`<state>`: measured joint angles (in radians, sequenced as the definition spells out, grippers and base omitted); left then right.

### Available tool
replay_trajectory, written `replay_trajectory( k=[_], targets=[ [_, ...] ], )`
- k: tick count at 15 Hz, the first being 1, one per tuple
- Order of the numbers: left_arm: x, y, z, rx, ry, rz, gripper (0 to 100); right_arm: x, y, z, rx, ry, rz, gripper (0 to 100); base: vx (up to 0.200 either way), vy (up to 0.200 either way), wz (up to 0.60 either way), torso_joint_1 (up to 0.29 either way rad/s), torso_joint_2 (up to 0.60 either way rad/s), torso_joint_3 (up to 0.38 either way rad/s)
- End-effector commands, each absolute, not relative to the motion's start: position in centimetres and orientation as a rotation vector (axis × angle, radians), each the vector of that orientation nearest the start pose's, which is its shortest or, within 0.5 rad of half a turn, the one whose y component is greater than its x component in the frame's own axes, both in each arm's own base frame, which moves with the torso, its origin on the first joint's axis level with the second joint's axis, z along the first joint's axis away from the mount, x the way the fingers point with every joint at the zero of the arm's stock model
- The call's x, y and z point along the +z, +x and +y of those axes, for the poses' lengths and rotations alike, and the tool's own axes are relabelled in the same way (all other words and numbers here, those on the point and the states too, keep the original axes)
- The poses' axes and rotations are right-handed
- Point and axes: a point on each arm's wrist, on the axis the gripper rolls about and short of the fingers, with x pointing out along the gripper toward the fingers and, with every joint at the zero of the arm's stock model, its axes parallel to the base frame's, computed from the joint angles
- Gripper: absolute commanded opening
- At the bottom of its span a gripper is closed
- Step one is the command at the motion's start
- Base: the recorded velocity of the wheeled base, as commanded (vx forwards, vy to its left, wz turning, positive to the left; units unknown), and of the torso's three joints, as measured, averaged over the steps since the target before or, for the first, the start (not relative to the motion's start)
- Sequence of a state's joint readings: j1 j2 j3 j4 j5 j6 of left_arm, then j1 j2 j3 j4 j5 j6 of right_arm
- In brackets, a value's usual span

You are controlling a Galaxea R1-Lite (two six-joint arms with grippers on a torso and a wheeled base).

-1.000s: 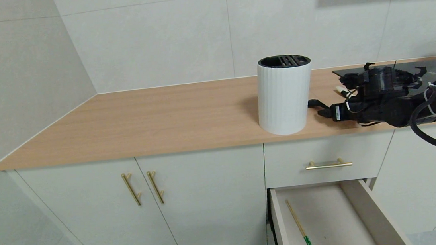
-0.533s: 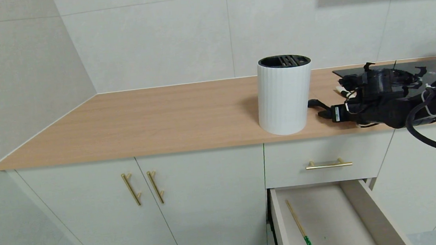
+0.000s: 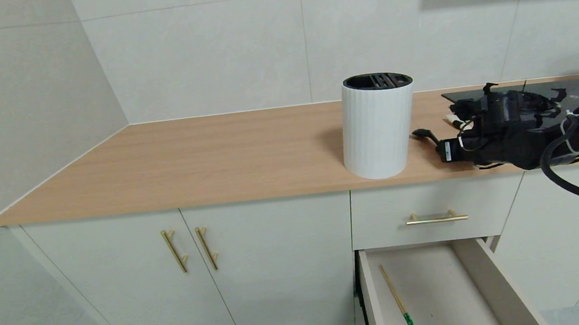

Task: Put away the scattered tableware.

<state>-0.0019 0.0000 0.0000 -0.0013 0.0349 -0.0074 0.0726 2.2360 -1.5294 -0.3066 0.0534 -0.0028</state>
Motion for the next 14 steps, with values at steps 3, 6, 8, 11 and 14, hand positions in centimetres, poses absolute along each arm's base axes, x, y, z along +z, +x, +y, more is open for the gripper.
replay_trajectory(
  k=[3,6,8,11,14],
  targets=[
    [7.6,-2.3,0.1,0.034,-0.008,0.000,100,17.5,44.2,4.8,0.118,0.028,0.374,0,0.000,0.000,0.00,0.000,0.00,0.000],
    [7.6,-2.3,0.1,0.034,-0.008,-0.002,100,20.4,41.5,5.5,0.117,0.064,0.423,0,0.000,0.000,0.00,0.000,0.00,0.000],
    [7.6,-2.3,0.1,0.034,-0.008,0.000,100,20.8,39.9,5.6,0.077,0.068,0.465,0,0.000,0.000,0.00,0.000,0.00,0.000],
    [7.6,-2.3,0.1,0.034,-0.008,0.000,100,21.0,34.2,5.5,0.029,0.043,0.515,0,0.000,0.000,0.00,0.000,0.00,0.000],
    [7.6,-2.3,0.1,0.034,-0.008,0.000,100,20.6,28.5,6.4,0.090,0.014,0.549,0,0.000,0.000,0.00,0.000,0.00,0.000]
  ],
)
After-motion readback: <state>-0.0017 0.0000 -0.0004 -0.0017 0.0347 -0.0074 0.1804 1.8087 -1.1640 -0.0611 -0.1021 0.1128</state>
